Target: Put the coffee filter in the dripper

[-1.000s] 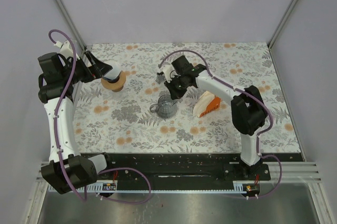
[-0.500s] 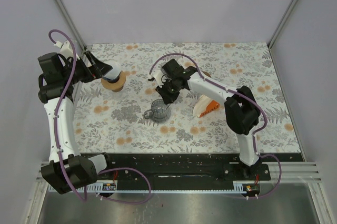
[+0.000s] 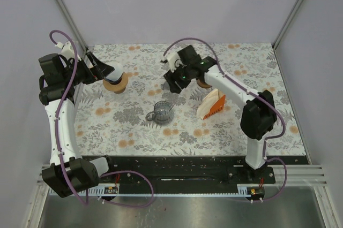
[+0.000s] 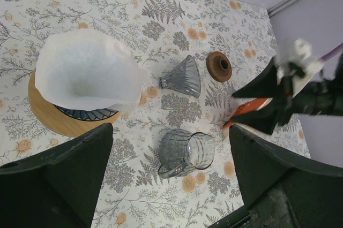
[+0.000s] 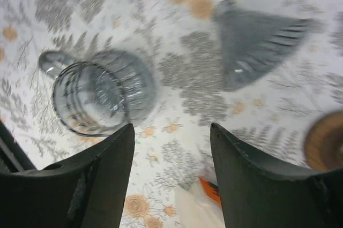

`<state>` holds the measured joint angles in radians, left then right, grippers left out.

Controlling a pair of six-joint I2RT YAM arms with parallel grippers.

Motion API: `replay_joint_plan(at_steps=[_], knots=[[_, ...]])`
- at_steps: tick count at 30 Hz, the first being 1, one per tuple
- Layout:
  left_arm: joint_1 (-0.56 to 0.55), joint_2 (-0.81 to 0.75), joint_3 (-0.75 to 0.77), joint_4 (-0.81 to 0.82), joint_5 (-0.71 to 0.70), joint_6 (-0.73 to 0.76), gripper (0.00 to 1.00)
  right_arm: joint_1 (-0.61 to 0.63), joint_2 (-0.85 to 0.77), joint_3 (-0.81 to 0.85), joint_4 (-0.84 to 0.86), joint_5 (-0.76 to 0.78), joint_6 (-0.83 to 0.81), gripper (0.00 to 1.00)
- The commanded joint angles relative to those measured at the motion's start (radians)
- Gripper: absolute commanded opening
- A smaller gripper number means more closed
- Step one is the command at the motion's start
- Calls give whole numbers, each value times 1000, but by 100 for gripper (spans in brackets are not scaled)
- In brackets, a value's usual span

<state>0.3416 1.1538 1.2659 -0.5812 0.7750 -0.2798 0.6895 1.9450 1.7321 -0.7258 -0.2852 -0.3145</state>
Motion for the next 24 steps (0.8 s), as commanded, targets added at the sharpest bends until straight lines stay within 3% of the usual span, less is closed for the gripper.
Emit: replay_joint_plan(at_steps=[1,5,11,15,20,24], knots=[[7,-8,-2,41,29,16,92,-203,-98,83,89,38,201,70],[8,-5,0,40,33,17,92,-330,12,168,19,213,293,74],[7,-2,3,30,32,27,92,-418,222,280,-69,262,333,74],[7,9,7,29,33,25,92,-423,328,368,-130,164,288,67],[7,12,12,29,32,25,92,-423,410,425,-199,230,290,56],[5,20,13,29,35,24,92,-423,401,382,-181,254,296,54]])
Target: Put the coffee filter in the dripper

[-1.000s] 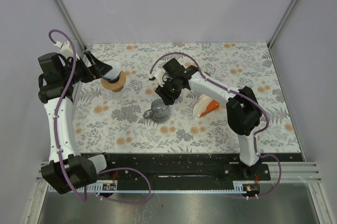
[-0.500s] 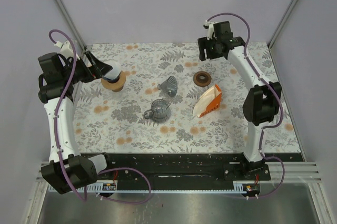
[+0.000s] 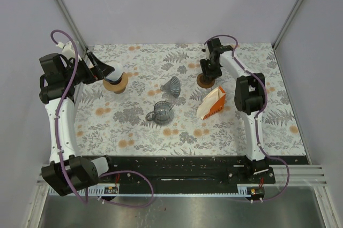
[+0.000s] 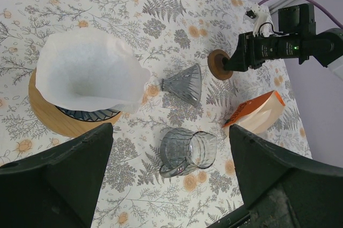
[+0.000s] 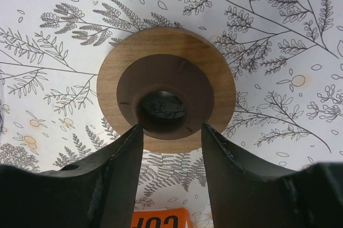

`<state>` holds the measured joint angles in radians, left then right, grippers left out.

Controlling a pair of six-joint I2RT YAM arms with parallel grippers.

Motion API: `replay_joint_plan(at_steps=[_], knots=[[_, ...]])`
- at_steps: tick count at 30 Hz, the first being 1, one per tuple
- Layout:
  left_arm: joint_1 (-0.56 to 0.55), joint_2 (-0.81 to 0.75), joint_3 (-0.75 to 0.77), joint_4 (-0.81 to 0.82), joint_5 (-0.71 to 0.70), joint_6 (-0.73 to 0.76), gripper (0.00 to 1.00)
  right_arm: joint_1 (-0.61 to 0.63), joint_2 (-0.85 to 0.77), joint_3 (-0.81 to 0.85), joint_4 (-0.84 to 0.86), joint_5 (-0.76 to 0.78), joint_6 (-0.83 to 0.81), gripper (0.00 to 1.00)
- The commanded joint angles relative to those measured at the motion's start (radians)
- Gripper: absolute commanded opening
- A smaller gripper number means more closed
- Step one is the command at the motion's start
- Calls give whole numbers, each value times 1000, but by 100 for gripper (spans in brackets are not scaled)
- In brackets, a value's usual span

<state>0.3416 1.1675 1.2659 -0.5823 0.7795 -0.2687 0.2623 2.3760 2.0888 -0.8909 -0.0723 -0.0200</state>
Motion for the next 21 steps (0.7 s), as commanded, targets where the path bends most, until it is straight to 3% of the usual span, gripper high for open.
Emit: replay_joint_plan(at_steps=[1,11,17,21], knots=[[7,8,15,30,29,13,92,3,-28,21,-8,48,3,54],[7,11,7,30,26,19,92,3,-49,54,-8,-4,-12,52],[7,12,10,29,30,20,92,-1,-101,36,33,2,2,62],[7,12,12,29,29,20,92,-18,-69,57,38,5,44,57]])
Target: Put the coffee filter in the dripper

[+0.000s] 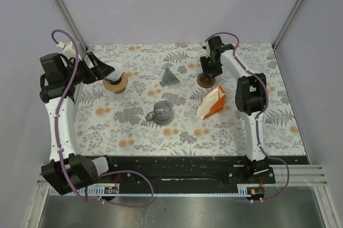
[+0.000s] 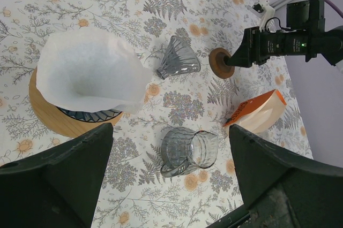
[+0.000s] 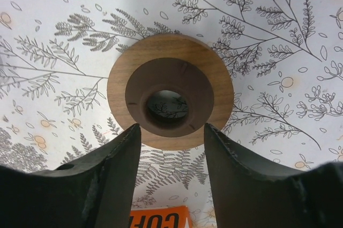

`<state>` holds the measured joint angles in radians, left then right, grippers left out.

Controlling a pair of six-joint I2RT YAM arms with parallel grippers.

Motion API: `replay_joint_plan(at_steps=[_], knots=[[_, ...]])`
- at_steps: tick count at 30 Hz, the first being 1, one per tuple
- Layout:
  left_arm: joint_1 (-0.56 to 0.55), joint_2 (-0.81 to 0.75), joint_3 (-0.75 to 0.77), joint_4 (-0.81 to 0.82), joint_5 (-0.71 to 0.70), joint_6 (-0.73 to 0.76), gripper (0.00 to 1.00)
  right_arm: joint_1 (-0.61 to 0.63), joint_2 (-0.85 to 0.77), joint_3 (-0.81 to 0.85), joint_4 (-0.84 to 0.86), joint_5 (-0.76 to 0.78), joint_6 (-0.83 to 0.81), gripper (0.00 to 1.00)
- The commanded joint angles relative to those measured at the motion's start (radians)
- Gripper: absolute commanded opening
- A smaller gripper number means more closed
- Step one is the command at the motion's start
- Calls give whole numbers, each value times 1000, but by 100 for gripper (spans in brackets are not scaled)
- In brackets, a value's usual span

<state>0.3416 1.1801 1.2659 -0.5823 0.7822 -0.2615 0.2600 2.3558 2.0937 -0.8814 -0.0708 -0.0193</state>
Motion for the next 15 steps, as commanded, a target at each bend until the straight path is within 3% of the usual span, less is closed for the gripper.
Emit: replay_joint_plan(at_steps=[1,3,15], knots=[[7,0,12,27,28,15,92,-21,-38,57,32,6,50,54],[7,1,12,25,28,16,92,-24,-7,69,32,23,48,48],[7,0,18,22,19,15,92,-25,148,161,-24,40,-3,45]])
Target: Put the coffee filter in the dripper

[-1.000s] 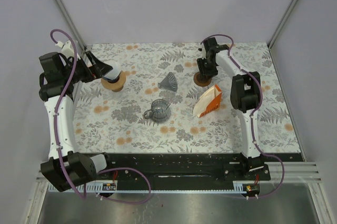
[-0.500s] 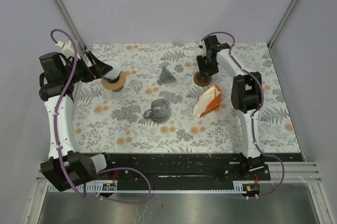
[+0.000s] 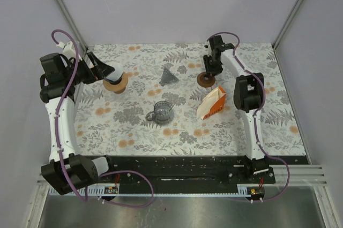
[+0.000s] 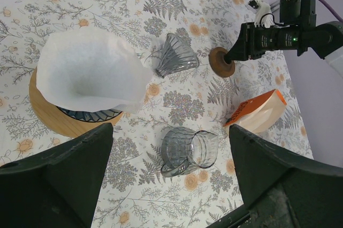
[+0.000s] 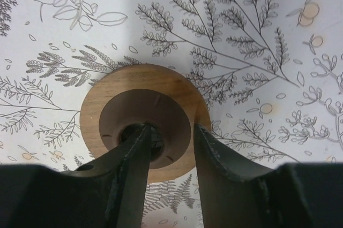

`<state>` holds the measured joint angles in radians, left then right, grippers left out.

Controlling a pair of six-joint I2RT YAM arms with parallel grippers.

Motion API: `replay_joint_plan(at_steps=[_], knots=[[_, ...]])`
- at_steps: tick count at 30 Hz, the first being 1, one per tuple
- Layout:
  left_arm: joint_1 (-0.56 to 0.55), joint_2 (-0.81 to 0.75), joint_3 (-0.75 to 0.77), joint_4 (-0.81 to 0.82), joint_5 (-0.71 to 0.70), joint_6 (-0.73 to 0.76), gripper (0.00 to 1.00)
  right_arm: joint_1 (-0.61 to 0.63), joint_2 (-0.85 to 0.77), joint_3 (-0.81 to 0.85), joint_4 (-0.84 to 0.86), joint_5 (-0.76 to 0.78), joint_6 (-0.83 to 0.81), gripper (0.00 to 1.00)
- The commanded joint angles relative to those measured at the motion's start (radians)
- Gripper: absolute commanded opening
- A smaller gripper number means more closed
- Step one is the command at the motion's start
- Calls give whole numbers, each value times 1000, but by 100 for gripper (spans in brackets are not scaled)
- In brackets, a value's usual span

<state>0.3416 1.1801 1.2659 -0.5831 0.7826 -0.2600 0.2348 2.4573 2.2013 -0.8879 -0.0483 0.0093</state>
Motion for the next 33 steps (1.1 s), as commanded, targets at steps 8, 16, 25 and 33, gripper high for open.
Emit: replay_joint_plan(at_steps=[8,16,25,33], knots=[[7,0,18,23,12,11,92,0,0,48,-14,-2,-54,0],[7,-11,24,23,35,24,91,0,-311,-194,220,-39,-37,0],[-15,-30,44,8,79,41,90,21,-584,-385,383,-70,-15,0],[-286,-10,190,-115,21,151,94,294,-764,-445,469,69,-62,0]])
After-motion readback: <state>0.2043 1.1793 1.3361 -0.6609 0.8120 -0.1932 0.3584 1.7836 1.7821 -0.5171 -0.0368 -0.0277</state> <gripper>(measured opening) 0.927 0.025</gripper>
